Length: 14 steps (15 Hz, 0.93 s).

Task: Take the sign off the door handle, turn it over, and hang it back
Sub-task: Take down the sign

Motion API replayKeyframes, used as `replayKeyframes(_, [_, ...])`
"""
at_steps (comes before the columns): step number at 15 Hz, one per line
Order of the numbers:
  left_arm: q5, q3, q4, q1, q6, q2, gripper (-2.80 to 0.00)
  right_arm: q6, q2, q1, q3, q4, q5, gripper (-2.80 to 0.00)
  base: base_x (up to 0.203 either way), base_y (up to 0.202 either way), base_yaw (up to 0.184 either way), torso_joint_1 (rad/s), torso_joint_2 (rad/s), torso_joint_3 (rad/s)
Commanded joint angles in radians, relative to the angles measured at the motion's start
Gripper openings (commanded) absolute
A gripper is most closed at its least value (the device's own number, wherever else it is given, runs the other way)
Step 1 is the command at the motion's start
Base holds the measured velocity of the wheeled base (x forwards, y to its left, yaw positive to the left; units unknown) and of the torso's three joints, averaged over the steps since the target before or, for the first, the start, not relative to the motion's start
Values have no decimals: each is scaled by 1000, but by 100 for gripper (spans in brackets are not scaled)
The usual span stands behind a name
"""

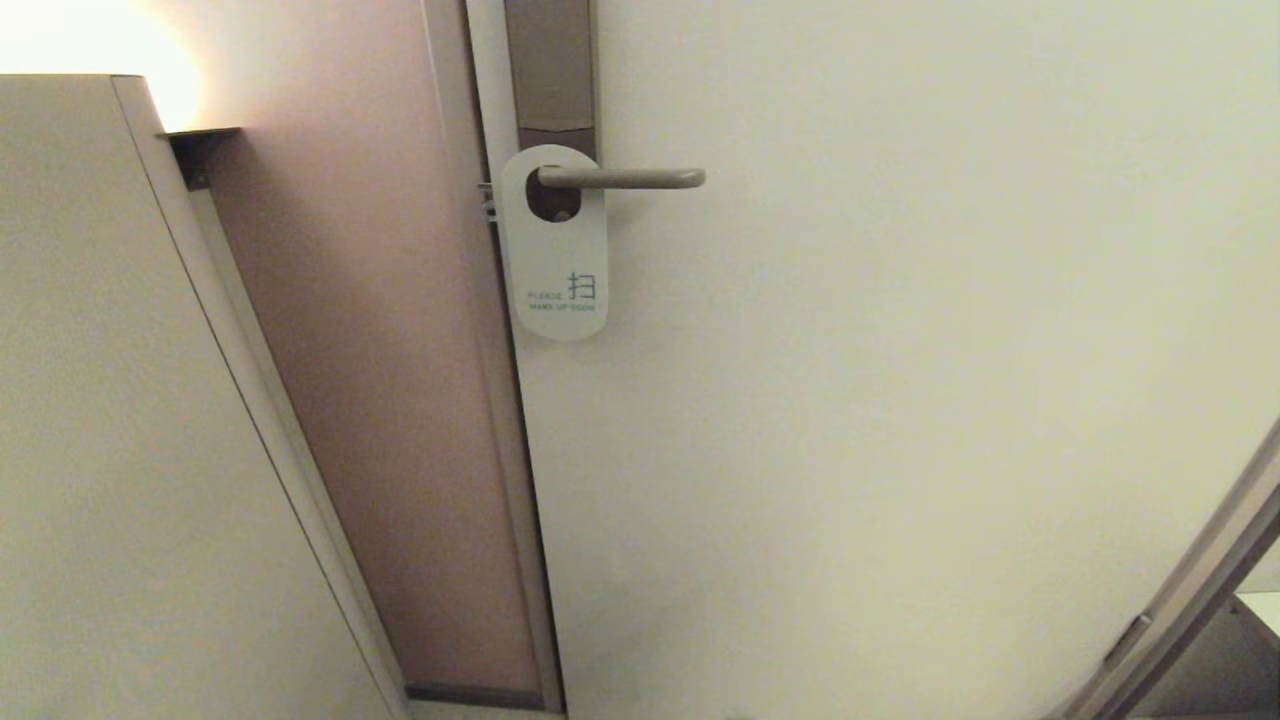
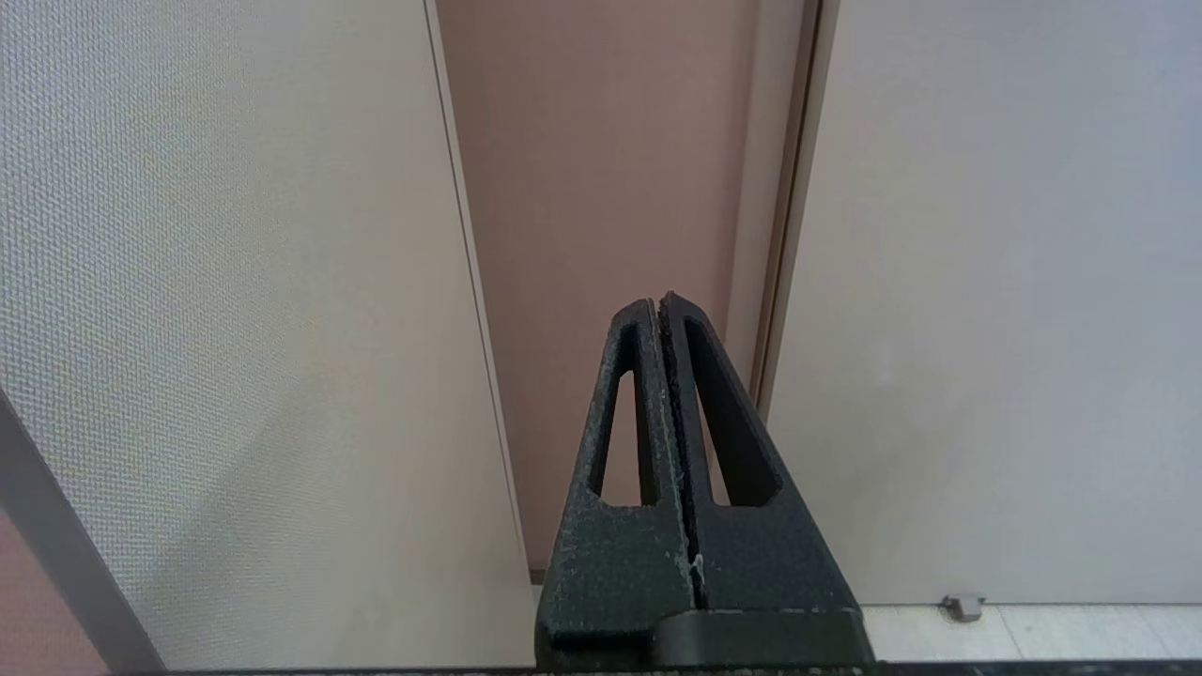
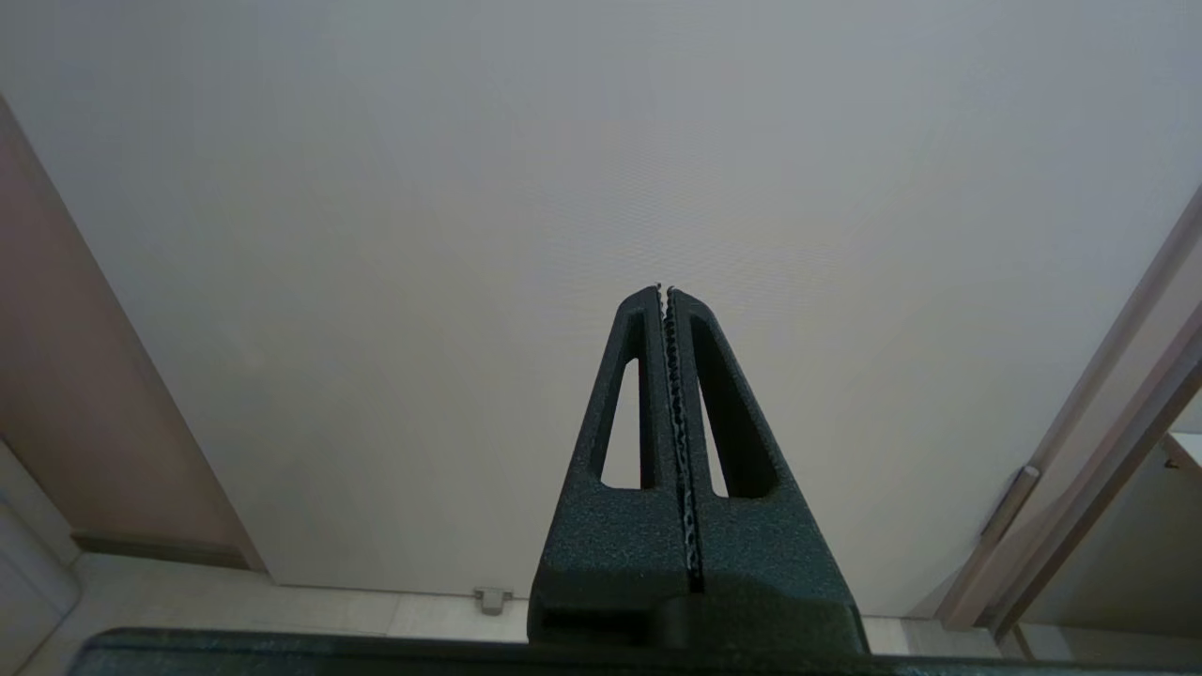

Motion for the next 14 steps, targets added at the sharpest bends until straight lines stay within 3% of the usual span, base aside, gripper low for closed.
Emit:
replayKeyframes(1, [-1,0,0,0,3,1,-280,0,1,0,0,-1,1,-280,0,0,0,0,0,0])
replayKeyframes(9, [-25,-81,37,0,12,17,-280,0,1,0,0,-1,1,-280,0,0,0,0,0,0])
replayKeyframes(14, [-83,-219,30,-16,-41,219,-280,0,1,0,0,-1,1,-280,0,0,0,0,0,0])
